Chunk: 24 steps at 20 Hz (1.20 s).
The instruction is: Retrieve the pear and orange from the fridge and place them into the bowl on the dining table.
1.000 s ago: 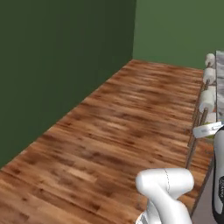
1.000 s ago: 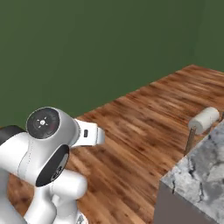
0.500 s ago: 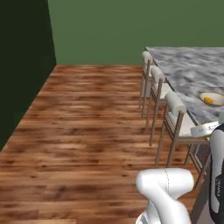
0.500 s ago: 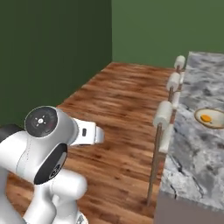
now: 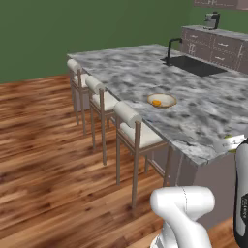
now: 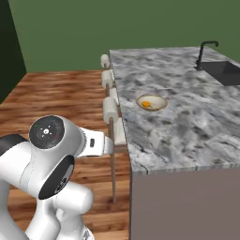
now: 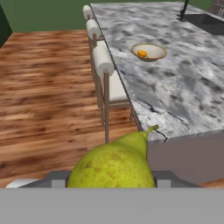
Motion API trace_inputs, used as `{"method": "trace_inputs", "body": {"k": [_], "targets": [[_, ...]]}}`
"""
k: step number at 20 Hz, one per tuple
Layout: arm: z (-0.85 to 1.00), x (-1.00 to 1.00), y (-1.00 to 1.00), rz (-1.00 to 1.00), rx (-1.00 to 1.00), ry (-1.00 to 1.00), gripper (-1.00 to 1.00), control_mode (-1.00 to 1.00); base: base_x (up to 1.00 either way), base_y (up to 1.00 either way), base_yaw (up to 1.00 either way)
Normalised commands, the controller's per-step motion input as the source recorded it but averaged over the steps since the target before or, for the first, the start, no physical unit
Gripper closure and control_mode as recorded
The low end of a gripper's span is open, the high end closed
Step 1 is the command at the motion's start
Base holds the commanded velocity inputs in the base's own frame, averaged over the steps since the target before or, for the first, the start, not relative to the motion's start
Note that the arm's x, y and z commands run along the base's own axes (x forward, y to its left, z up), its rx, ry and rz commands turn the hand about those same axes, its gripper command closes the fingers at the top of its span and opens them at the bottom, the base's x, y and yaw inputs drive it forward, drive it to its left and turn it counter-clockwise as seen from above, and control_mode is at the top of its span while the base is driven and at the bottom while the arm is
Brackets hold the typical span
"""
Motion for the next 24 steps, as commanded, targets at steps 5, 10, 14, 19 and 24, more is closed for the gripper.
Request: {"method": "trace_inputs", "body": {"k": [5,10,14,19,24], "targets": [[0.0,0.0,0.0,0.0,0.0,0.0,1.0,1.0,0.47,0.71,-0.66],[0.0,0.0,0.0,0.0,0.0,0.0,1.0,1.0,0.46,0.96,-0.59],[0.0,0.0,0.0,0.0,0.0,0.0,1.0,1.0,0.43,0.95,-0.55],[0.0,0.0,0.0,0.0,0.0,0.0,1.0,1.0,0.82,0.49,-0.53],[0.0,0.0,0.0,0.0,0.0,0.0,1.0,1.0,1.0,0.2,-0.4]]}}
